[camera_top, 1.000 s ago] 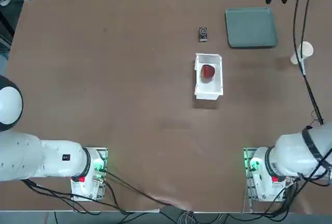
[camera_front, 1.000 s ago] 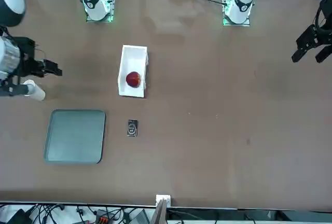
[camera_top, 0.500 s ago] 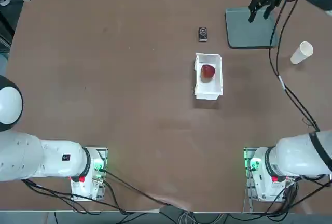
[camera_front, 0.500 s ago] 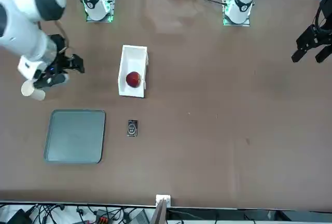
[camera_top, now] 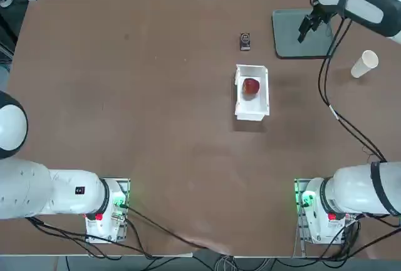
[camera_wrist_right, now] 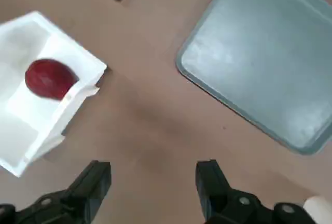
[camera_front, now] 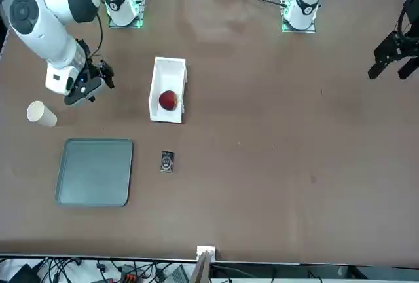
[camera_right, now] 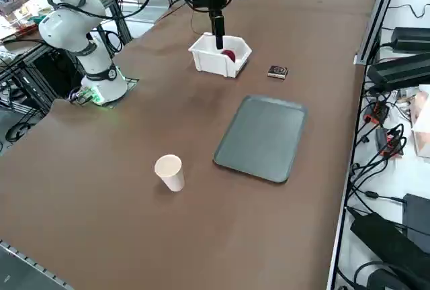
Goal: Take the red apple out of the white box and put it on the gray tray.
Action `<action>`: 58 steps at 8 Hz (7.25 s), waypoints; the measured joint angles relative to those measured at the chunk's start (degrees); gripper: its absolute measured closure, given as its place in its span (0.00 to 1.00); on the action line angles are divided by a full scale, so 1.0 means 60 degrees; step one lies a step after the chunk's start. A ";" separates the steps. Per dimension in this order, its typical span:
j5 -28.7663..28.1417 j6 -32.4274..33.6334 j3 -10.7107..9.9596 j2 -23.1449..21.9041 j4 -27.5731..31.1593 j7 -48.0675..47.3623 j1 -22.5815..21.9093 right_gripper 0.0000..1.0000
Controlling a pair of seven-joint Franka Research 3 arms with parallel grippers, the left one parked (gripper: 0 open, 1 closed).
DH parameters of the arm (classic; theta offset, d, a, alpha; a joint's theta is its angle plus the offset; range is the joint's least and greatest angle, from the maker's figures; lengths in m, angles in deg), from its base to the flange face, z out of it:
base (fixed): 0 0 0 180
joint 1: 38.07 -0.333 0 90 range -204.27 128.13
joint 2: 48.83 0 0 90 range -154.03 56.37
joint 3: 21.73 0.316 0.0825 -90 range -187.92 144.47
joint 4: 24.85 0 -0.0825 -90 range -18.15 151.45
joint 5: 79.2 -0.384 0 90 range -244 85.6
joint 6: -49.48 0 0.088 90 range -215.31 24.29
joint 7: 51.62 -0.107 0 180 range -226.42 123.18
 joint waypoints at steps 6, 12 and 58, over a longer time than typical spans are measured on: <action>0.1028 -0.0205 0.0012 0.0585 -0.0196 0.1748 -0.1157 0.00; 0.1037 0.2518 -0.0035 0.2248 -0.2947 0.2200 -0.1327 0.00; 0.2413 -0.3998 0.0027 0.3827 0.1002 0.3617 -0.4093 0.01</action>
